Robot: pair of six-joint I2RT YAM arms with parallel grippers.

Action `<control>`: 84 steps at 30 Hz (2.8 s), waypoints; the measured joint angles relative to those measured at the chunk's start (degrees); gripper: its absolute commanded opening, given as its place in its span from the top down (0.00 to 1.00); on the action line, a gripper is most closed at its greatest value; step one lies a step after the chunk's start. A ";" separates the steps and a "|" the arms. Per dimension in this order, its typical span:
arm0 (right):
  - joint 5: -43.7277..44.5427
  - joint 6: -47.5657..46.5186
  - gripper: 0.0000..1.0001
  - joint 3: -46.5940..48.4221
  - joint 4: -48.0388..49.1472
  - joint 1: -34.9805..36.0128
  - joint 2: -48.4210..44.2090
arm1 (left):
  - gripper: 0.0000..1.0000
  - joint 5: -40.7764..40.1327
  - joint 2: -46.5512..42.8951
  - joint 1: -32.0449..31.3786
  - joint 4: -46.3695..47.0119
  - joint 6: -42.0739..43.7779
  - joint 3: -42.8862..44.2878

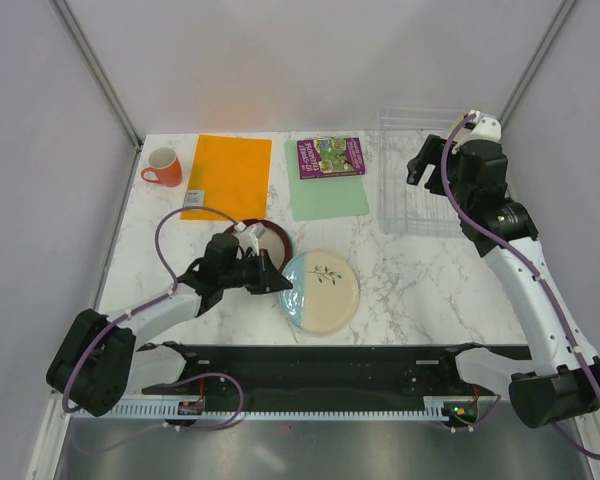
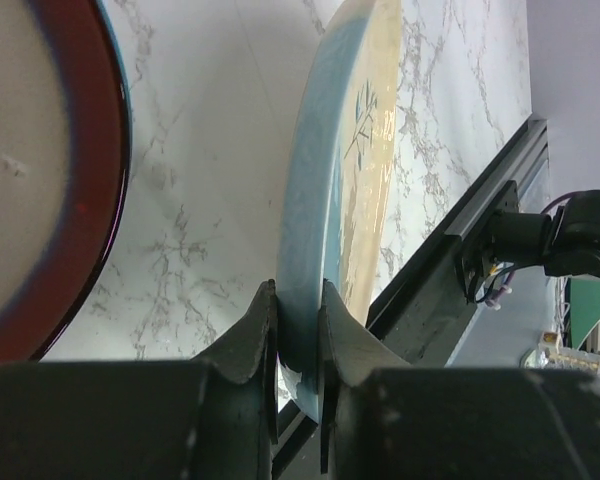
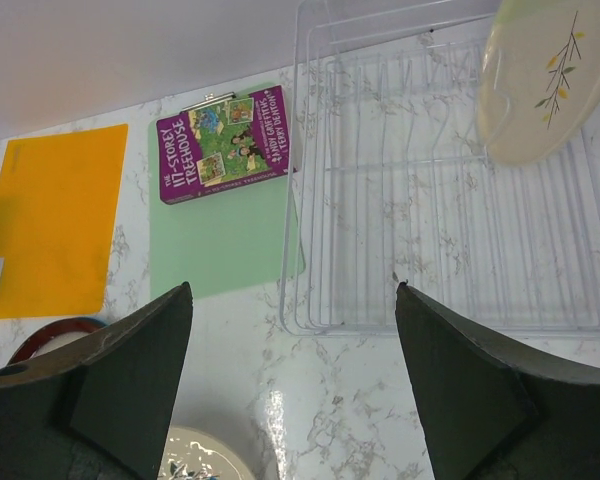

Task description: Unload the plates from the dish rack

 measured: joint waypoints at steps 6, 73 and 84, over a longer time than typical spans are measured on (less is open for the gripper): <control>-1.16 -0.48 0.11 0.00 -0.07 -1.18 1.40 | 0.98 -3.85 3.04 -3.41 1.16 0.00 3.23; -4.11 -2.73 0.23 0.13 -0.72 -10.49 5.07 | 0.98 -33.90 0.31 1.73 -13.07 2.78 15.74; -5.70 -2.32 0.23 -0.70 -0.17 -10.49 5.62 | 0.98 -27.08 -3.41 10.80 -13.44 2.32 11.87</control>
